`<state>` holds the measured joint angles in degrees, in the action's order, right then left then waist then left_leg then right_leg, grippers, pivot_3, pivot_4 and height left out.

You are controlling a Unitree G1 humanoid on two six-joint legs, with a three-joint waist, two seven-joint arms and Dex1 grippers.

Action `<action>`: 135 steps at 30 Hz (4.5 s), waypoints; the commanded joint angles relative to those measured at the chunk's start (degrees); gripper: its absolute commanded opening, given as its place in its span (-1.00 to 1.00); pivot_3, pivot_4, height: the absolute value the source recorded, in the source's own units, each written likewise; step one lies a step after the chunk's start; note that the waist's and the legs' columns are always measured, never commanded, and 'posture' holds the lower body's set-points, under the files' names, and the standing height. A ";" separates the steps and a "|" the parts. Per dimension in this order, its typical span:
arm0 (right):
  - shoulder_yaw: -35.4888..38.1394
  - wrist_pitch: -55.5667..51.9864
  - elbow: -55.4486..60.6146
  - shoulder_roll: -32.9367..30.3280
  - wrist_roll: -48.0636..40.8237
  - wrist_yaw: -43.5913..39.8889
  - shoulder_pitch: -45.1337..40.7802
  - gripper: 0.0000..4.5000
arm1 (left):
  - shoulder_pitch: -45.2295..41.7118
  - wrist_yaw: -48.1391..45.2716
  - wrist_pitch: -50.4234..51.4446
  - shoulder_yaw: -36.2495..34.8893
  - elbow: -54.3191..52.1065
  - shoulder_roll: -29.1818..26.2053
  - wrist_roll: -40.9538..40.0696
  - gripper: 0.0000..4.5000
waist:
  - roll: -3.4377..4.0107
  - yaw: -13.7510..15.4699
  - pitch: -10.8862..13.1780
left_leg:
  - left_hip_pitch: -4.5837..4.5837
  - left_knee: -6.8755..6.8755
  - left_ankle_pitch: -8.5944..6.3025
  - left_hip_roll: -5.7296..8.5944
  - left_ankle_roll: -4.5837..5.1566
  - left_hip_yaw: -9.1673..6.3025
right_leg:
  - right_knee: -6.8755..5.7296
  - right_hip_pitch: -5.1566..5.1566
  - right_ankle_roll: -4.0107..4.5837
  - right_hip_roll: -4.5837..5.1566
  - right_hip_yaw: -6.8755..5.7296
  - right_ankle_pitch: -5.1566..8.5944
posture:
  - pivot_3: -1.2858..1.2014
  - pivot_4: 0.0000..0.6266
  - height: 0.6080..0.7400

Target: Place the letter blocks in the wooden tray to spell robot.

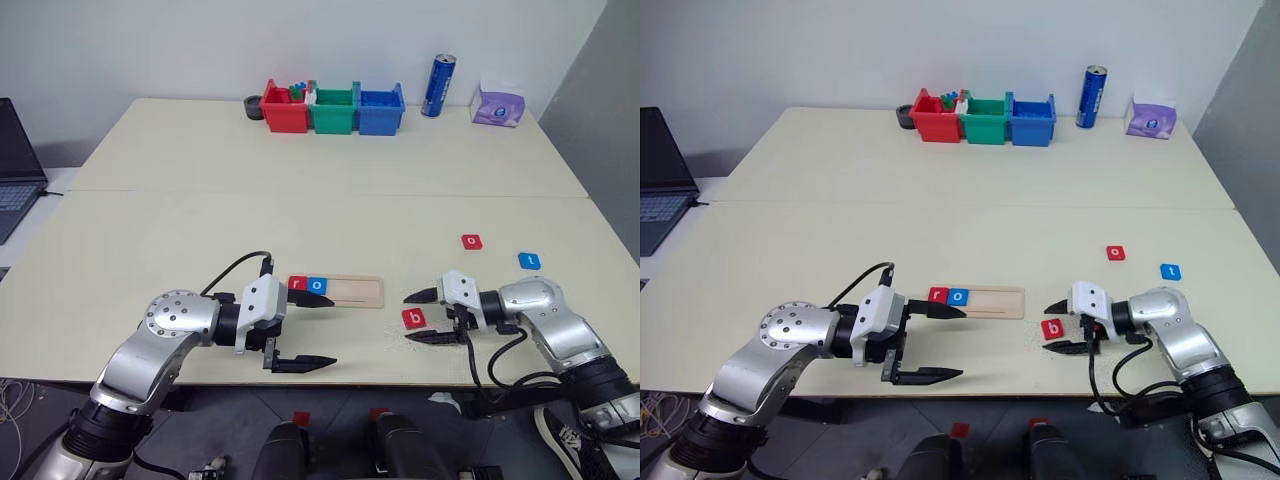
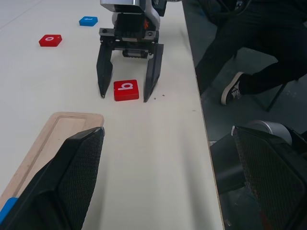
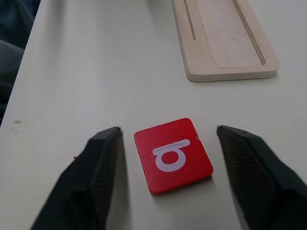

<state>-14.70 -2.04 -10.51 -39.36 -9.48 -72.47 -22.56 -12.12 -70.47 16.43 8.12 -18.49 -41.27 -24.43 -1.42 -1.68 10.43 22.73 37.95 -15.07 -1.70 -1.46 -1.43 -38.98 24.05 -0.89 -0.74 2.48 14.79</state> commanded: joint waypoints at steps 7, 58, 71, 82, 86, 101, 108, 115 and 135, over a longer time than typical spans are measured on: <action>1.73 -1.09 2.67 -0.17 -0.78 0.97 -0.17 -0.35 | -0.86 0.38 -1.54 -3.12 0.96 -1.10 -0.57 1.00 | 0.00 0.00 0.00 | -0.01 0.02 0.00 0.00 0.00 -0.01 | -0.02 -0.02 0.02 0.00 0.00 -0.01 | 0.03 -0.52 1.00; -4.17 -11.18 -16.43 24.18 4.11 8.30 -21.55 0.80 | 3.32 -2.25 -6.31 -17.68 9.68 -12.37 -0.89 1.00 | 0.07 -0.19 0.05 | 0.02 -0.03 0.00 -0.10 -0.01 -0.05 | -0.11 0.09 0.38 -0.03 -0.11 -0.14 | 0.03 -0.52 1.00; 9.04 -34.36 10.73 14.36 -5.20 13.94 -16.41 0.98 | -5.12 6.94 -0.77 -12.75 7.02 -3.57 -1.25 1.00 | 0.12 0.44 0.08 | 0.12 0.00 0.00 -0.01 -0.01 -0.13 | -0.06 0.08 0.37 0.07 -0.17 -0.15 | 0.03 -0.52 1.00; 23.22 -37.65 14.87 16.47 4.08 49.17 -5.66 0.98 | -14.60 26.63 6.90 4.06 4.78 18.75 7.99 1.00 | 0.07 -0.19 0.00 | 0.13 0.00 0.01 0.07 -0.02 -0.04 | -0.07 0.08 0.24 0.08 0.07 -0.23 | 0.03 -0.52 1.00; 23.51 -34.78 11.03 17.86 6.90 56.35 -5.20 0.98 | -16.84 28.50 7.34 5.37 6.92 21.64 9.53 1.00 | 0.08 -0.65 0.01 | 0.04 -0.05 0.01 0.00 -0.02 -0.01 | -0.15 0.10 0.27 -0.01 0.13 -0.25 | 0.03 -0.52 1.00; 26.27 -31.24 -4.87 19.58 4.76 63.36 -10.41 0.98 | -17.09 30.50 7.70 5.49 6.45 22.74 11.90 1.00 | 0.12 -0.14 -0.01 | 0.06 -0.01 0.02 0.06 -0.02 0.07 | -0.06 0.05 0.26 0.02 0.12 -0.28 | 0.03 -0.52 1.00; 30.14 -33.75 -9.30 20.82 1.65 66.17 -13.07 0.98 | -16.52 30.70 9.44 4.91 4.59 22.25 11.40 1.00 | 0.13 -0.14 -0.01 | 0.06 0.00 0.02 0.06 -0.02 0.07 | -0.06 0.05 0.26 0.02 0.12 -0.28 | 0.03 -0.52 1.00; 28.68 -34.85 -6.24 21.76 1.52 66.74 -11.99 0.12 | -16.40 30.59 9.84 4.77 4.27 22.19 11.16 1.00 | 0.13 -0.15 -0.01 | 0.07 -0.01 0.02 0.06 -0.02 0.06 | -0.06 0.05 0.26 0.02 0.12 -0.28 | 0.03 -0.52 1.00; 20.08 -90.46 51.93 27.55 -9.99 64.52 6.31 -0.36 | -1.17 18.58 10.04 -1.10 -9.34 7.32 1.17 1.00 | 0.18 -0.06 -0.03 | 0.09 -0.03 0.01 0.03 -0.03 -0.21 | -0.01 0.01 0.05 0.03 0.00 -0.04 | 0.03 -0.52 1.00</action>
<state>5.00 -91.70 39.00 -12.18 -18.59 -8.31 -16.51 -13.10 -51.88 27.05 8.22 -25.28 -33.88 -22.06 -1.24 -1.74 10.40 22.79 37.94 -15.06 -1.65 -1.49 -1.59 -38.99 24.05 -0.87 -0.71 2.46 14.73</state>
